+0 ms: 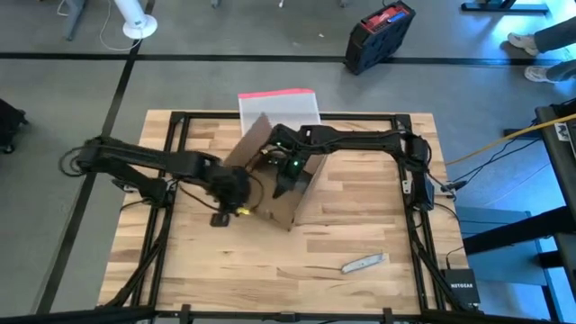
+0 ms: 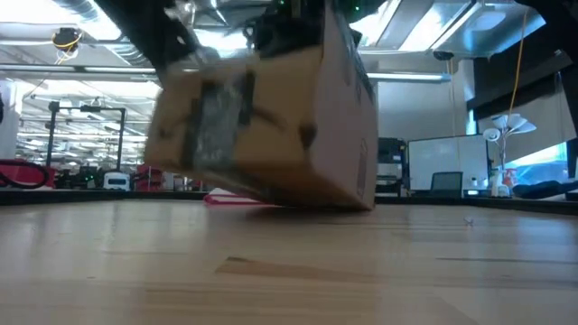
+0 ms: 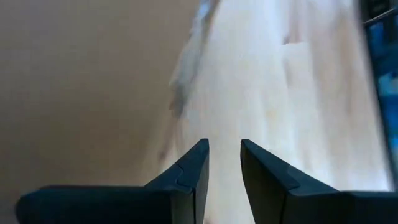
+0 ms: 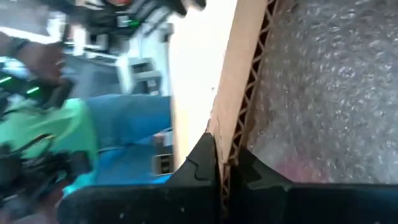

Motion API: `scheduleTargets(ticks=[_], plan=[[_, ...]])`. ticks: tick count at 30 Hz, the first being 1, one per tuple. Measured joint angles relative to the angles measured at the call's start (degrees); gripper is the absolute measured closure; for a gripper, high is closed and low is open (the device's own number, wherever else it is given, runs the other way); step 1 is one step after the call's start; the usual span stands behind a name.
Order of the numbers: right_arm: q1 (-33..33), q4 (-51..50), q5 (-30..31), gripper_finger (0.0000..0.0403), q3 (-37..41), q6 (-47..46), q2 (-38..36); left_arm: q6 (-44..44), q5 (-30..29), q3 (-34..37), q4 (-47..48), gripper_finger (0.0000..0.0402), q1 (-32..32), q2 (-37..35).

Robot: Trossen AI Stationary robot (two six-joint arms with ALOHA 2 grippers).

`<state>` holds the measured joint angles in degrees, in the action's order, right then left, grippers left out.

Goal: Unpack boxes
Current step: Open the cardboard box using the gray cutter, then remove the colored items from the cardboard box

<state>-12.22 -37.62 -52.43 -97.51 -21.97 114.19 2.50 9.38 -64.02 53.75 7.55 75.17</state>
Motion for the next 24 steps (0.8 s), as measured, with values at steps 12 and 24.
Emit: scheduleTargets(ticks=[12,24], plan=[[0.16,-7.57,-12.04,0.0403,-18.93,-6.11,-3.21,9.16,1.49,0.21,4.48,0.0318,0.86,-16.85],[-2.96,-24.55,-3.12,0.0403,-26.31,0.01,-2.52,3.98,-1.43,0.45,8.12,0.0318,1.12,-19.43]])
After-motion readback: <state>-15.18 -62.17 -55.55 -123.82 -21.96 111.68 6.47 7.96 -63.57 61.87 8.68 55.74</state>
